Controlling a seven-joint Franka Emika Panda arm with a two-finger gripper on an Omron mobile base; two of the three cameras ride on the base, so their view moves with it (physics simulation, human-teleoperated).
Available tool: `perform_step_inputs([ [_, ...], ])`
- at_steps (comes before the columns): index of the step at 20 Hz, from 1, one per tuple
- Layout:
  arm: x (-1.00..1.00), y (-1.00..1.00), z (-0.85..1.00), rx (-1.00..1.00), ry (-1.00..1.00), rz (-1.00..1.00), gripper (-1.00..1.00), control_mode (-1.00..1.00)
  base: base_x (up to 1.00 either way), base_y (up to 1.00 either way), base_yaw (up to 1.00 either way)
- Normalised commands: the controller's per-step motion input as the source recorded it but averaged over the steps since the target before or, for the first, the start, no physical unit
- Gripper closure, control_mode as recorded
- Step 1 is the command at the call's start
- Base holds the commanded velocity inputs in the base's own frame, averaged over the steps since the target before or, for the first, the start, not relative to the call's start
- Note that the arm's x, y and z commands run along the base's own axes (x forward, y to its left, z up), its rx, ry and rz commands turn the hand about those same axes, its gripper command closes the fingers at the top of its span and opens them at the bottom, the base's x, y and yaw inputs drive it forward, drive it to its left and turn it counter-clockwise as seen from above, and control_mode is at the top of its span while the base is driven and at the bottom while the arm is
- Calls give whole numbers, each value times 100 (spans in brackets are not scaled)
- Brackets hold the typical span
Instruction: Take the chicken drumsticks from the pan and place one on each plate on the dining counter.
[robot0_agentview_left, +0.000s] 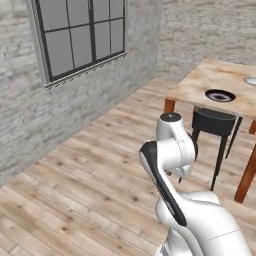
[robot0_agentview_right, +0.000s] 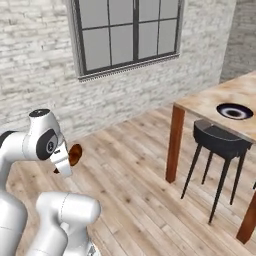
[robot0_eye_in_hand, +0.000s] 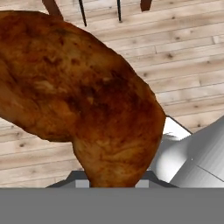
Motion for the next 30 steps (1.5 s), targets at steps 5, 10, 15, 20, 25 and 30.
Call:
perform_step_inputs([
  [5, 0, 0, 0, 0, 0, 0, 100, 100, 92, -55, -2],
  [10, 0, 0, 0, 0, 0, 0, 100, 100, 91, -34, -15],
  [15, 0, 0, 0, 0, 0, 0, 100, 100, 82, -30, -24],
  [20, 0, 0, 0, 0, 0, 0, 100, 100, 67, -23, -38],
  [25, 0, 0, 0, 0, 0, 0, 100, 100, 52, -5, -61],
  [30, 0, 0, 0, 0, 0, 0, 100, 100, 76, 12, -39],
])
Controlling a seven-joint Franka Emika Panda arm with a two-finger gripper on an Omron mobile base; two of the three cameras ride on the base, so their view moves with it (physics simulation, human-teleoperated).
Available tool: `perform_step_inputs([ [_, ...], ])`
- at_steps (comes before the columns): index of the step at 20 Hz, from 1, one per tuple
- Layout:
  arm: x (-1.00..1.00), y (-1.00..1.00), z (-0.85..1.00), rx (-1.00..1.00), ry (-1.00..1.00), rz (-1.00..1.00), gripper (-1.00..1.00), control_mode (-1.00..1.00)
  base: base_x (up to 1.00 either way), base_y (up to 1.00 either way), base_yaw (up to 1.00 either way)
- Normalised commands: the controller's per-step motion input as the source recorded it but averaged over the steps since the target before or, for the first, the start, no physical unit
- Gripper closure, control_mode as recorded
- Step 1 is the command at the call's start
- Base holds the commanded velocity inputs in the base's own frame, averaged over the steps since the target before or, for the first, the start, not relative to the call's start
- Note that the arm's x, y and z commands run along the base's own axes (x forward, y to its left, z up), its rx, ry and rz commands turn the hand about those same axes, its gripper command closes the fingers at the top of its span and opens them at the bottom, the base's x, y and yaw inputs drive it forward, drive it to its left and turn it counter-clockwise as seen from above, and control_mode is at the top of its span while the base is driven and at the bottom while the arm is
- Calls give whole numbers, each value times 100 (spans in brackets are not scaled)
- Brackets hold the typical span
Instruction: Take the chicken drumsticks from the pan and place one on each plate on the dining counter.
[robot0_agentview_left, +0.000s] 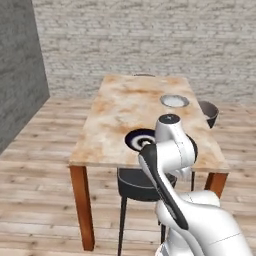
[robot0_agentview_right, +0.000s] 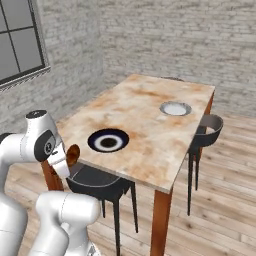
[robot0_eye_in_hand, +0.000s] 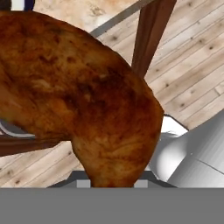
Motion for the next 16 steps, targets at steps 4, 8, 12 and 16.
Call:
perform_step_inputs([
  [4, 0, 0, 0, 0, 0, 0, 100, 100, 81, 9, -3],
  [8, 0, 0, 0, 0, 0, 0, 100, 100, 51, 0, 11],
  [12, 0, 0, 0, 0, 0, 0, 100, 100, 33, 0, 12],
  [16, 26, -8, 0, 4, 0, 7, 100, -100, 7, 0, 2],
])
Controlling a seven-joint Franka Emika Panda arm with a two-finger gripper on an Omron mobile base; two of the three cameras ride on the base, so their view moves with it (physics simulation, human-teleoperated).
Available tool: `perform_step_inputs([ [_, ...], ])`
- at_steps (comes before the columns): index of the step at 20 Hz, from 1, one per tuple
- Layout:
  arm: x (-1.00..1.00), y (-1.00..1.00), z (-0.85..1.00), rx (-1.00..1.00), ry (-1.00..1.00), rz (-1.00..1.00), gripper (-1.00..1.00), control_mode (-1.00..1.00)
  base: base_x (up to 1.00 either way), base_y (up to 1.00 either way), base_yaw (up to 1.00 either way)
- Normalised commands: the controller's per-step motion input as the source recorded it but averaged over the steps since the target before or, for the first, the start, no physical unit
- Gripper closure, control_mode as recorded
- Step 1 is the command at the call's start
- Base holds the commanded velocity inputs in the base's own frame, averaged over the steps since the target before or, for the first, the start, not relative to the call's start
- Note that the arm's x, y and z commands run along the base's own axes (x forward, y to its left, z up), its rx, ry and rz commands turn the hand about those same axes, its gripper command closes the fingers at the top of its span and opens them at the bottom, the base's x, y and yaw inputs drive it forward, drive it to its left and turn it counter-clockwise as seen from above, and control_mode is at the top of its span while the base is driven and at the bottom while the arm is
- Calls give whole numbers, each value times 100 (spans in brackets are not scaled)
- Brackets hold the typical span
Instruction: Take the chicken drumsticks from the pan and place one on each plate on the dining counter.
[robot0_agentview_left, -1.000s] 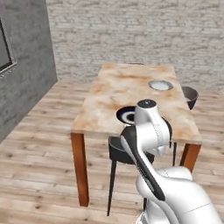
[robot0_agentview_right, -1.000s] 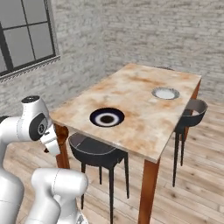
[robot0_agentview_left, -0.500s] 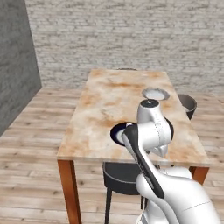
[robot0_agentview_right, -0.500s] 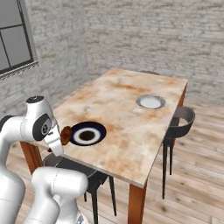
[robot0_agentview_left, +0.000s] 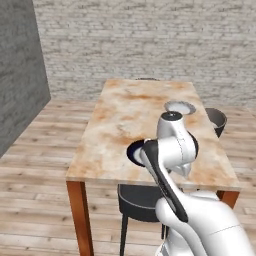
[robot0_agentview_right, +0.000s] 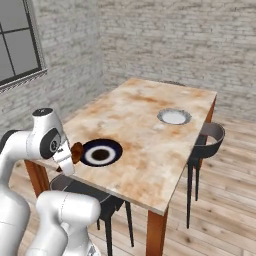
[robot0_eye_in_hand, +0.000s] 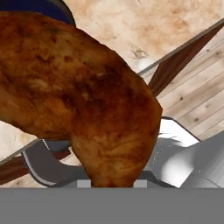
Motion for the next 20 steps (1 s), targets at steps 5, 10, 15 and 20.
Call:
perform_step_inputs([
  [5, 60, -29, 0, 17, 0, 20, 100, -100, 0, 0, 0],
  [10, 81, -31, 0, 17, 1, 32, 100, -100, 0, 0, 0],
  [15, 99, -5, 0, 4, 9, 9, 100, -100, 0, 0, 0],
  [20, 94, 6, -13, 0, 2, 0, 100, -100, 0, 0, 0],
])
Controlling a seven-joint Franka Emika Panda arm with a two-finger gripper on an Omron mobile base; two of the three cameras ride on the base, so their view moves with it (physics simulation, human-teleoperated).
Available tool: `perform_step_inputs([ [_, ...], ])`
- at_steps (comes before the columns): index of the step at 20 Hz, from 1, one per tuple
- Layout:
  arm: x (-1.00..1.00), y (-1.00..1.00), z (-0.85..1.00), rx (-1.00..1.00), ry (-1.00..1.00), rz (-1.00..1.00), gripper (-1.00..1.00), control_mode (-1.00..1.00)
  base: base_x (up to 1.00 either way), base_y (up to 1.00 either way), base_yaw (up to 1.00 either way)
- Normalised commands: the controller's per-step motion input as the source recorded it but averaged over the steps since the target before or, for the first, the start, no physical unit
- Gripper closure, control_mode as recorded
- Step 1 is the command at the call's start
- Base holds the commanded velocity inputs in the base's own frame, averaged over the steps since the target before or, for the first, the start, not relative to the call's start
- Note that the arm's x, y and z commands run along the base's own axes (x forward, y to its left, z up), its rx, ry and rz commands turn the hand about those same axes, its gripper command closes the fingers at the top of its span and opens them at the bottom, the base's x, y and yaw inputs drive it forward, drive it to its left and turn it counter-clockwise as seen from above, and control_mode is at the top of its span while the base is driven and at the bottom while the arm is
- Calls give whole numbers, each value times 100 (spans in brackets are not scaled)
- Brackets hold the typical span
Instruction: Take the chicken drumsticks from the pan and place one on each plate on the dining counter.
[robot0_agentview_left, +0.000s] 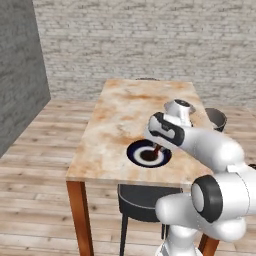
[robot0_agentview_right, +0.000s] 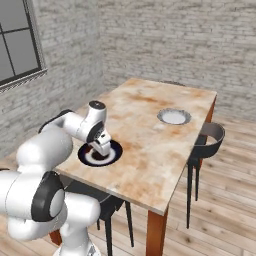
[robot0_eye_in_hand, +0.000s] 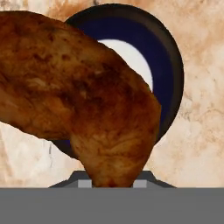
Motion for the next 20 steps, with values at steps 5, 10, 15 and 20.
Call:
perform_step_inputs([
  [5, 60, 10, -23, 0, 0, 0, 100, -100, 0, 0, 0],
  [10, 31, 7, -38, 0, 0, 0, 100, -100, 0, 0, 0],
  [15, 8, 8, -46, 0, 2, 0, 100, -100, 0, 0, 0],
  [20, 1, 8, -30, -2, 1, 0, 100, -100, 0, 0, 0],
])
